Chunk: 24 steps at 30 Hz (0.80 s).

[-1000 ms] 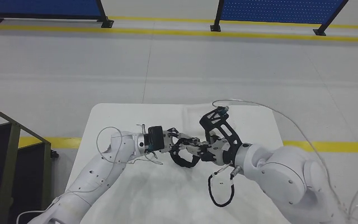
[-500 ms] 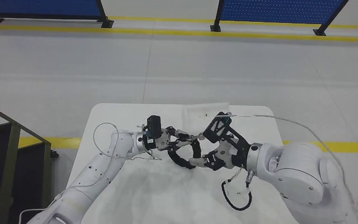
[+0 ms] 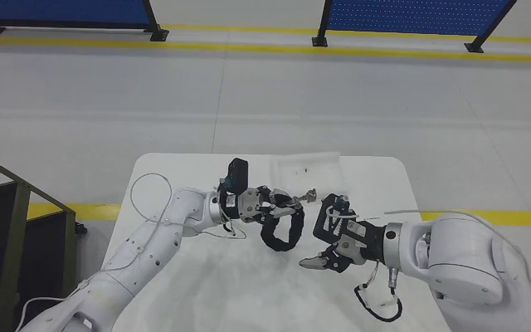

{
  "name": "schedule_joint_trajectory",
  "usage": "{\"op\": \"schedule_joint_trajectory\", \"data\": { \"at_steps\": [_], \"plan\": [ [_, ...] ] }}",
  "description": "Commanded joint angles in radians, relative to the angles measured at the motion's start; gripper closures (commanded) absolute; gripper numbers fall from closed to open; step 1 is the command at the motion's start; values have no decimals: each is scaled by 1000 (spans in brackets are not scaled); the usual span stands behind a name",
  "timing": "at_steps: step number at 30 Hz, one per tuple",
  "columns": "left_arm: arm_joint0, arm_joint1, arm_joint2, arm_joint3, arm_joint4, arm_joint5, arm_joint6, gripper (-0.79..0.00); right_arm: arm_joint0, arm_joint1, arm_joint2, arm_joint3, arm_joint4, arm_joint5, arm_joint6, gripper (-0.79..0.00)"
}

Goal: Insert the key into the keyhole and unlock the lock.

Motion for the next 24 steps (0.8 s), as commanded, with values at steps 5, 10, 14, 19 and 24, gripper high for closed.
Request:
{"op": "schedule_joint_trajectory", "data": {
  "at_steps": [5,10,14,19,24],
  "plan": [
    [-25,45,31,-48,-148,0,-137,0,-7,2,-2,16,-37,-6,-26,-785],
    [-26,71,51,-62,-250,0,-232,0,5,9,33,10,-98,-61,-80,-785],
    [-26,82,80,-79,-316,0,-314,0,24,16,34,0,-133,-181,-113,-785],
    [-42,84,102,-92,-379,0,-386,0,44,23,-9,0,-184,-219,-113,-785],
    [-57,82,108,-90,-409,0,-418,0,74,30,-84,0,-223,-222,-115,-785]
  ]
}}
